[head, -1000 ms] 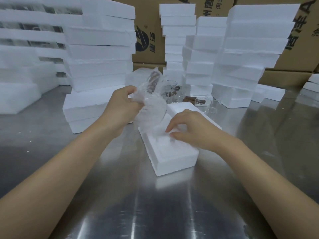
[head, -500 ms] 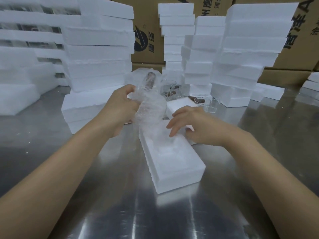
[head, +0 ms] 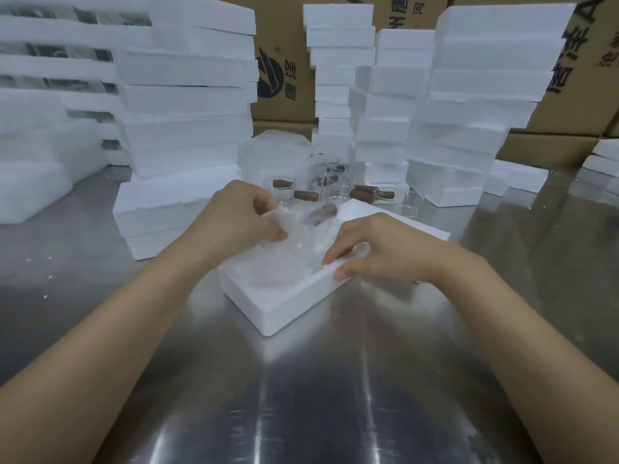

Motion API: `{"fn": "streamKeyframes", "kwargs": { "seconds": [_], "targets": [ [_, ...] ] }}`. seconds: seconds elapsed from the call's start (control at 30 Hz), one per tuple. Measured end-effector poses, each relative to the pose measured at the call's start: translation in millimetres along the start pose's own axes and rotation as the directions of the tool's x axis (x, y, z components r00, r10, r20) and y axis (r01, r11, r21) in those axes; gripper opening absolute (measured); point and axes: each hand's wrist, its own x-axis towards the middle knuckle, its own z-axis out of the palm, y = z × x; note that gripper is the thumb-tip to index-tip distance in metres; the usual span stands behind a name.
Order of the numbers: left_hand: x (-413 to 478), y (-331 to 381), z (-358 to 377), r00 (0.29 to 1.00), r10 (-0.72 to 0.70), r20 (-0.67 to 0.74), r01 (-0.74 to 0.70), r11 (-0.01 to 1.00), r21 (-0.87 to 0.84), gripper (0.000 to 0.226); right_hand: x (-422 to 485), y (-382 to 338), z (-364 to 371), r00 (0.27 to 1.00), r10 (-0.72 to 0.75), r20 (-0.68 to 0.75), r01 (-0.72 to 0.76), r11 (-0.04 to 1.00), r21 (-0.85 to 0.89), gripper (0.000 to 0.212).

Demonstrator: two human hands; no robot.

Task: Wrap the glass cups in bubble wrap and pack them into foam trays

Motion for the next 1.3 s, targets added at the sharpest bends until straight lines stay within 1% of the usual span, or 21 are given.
{"fn": "streamKeyframes", "kwargs": {
  "seconds": [0.03, 0.13, 0.27, 0.37, 0.47, 0.57, 0.63, 0.67, 0.7, 0.77, 0.8, 0.83, 0.87, 0.93, 1.03, 1.1, 1.17, 1.2, 1.23, 1.27, 1.3],
  "targets": [
    [-1, 1, 0, 1.000, -0.004, 0.019, 0.004, 0.999, 0.046, 0.018, 0, 0, 0, 1.000, 0.007, -0.004, -0.007, 1.000, -0.001, 0.019],
    [-3, 4, 0, 1.000, -0.004, -0.006, 0.005, 0.985, 0.174, 0.035, 1, 0, 2, 0.999, 0.032, -0.018, -0.032, 0.999, 0.007, 0.018],
    [-5, 2, 8, 0.998, 0.021, -0.054, 0.003, 0.914, 0.406, 0.034, 3, 3, 4, 0.996, 0.046, -0.076, -0.044, 0.999, 0.019, 0.013],
    [-6, -1, 16, 0.994, 0.063, -0.083, -0.008, 0.843, 0.538, 0.031, 4, 6, 3, 0.989, 0.030, -0.145, -0.029, 1.000, 0.013, 0.031],
    [-2, -3, 9, 0.997, -0.053, -0.053, 0.073, 0.863, 0.501, 0.027, 5, 6, 3, 0.987, 0.019, -0.157, -0.021, 1.000, -0.012, 0.047],
    [3, -9, 4, 0.989, -0.146, -0.013, 0.138, 0.898, 0.418, 0.037, 4, 4, 3, 0.991, 0.024, -0.131, -0.026, 1.000, -0.012, 0.053],
    [5, -9, 7, 0.991, -0.118, 0.056, 0.093, 0.939, 0.331, 0.042, 4, 3, 2, 0.991, 0.040, -0.127, -0.043, 0.999, -0.026, 0.054],
    [5, -9, 9, 0.992, -0.074, 0.099, 0.044, 0.959, 0.279, 0.048, 4, 3, 2, 0.990, 0.050, -0.131, -0.055, 0.998, -0.033, 0.052],
    [4, -8, 10, 0.993, 0.006, 0.120, -0.037, 0.967, 0.252, 0.054, 4, 3, 2, 0.988, 0.060, -0.141, -0.066, 0.997, -0.041, 0.049],
    [2, -3, 13, 0.971, 0.236, 0.038, -0.236, 0.924, 0.301, 0.052, 4, 3, 1, 0.981, 0.078, -0.175, -0.089, 0.995, -0.054, 0.044],
    [0, 0, 15, 0.939, 0.344, -0.024, -0.316, 0.886, 0.341, 0.047, 3, 3, 1, 0.978, 0.093, -0.185, -0.105, 0.993, -0.055, 0.042],
    [-3, 3, 17, 0.916, 0.399, -0.047, -0.356, 0.859, 0.368, 0.045, 3, 3, 1, 0.976, 0.110, -0.188, -0.122, 0.991, -0.056, 0.042],
    [-5, 6, 19, 0.914, 0.405, -0.030, -0.366, 0.853, 0.373, 0.044, 2, 2, 0, 0.975, 0.125, -0.186, -0.139, 0.988, -0.065, 0.042],
    [-8, 7, 23, 0.923, 0.377, 0.073, -0.374, 0.840, 0.393, 0.042, 1, 2, -2, 0.972, 0.143, -0.186, -0.163, 0.982, -0.097, 0.043],
    [-6, 3, 27, 0.885, 0.429, 0.180, -0.458, 0.732, 0.505, 0.041, 0, 0, -4, 0.971, 0.161, -0.176, -0.184, 0.975, -0.126, 0.043],
    [-5, 1, 28, 0.871, 0.437, 0.223, -0.486, 0.701, 0.523, 0.043, -2, -2, -5, 0.975, 0.163, -0.154, -0.185, 0.972, -0.147, 0.041],
    [-4, -1, 30, 0.854, 0.464, 0.235, -0.511, 0.666, 0.543, 0.042, -3, -3, -7, 0.978, 0.162, -0.127, -0.174, 0.980, -0.091, 0.034],
    [-4, -2, 31, 0.852, 0.469, 0.233, -0.514, 0.660, 0.548, 0.046, -3, -5, -8, 0.978, 0.162, -0.133, -0.163, 0.987, 0.009, 0.030],
    [-4, -2, 32, 0.853, 0.464, 0.237, -0.513, 0.664, 0.545, 0.051, -3, -4, -11, 0.971, 0.167, -0.173, -0.150, 0.983, 0.110, 0.028],
    [-4, -3, 33, 0.858, 0.452, 0.244, -0.507, 0.669, 0.543, 0.056, -3, -2, -13, 0.951, 0.177, -0.252, -0.140, 0.978, 0.157, 0.027],
    [-4, -4, 34, 0.861, 0.446, 0.244, -0.502, 0.667, 0.551, 0.059, -4, 2, -16, 0.921, 0.183, -0.343, -0.149, 0.981, 0.126, 0.024]
  ]
}}
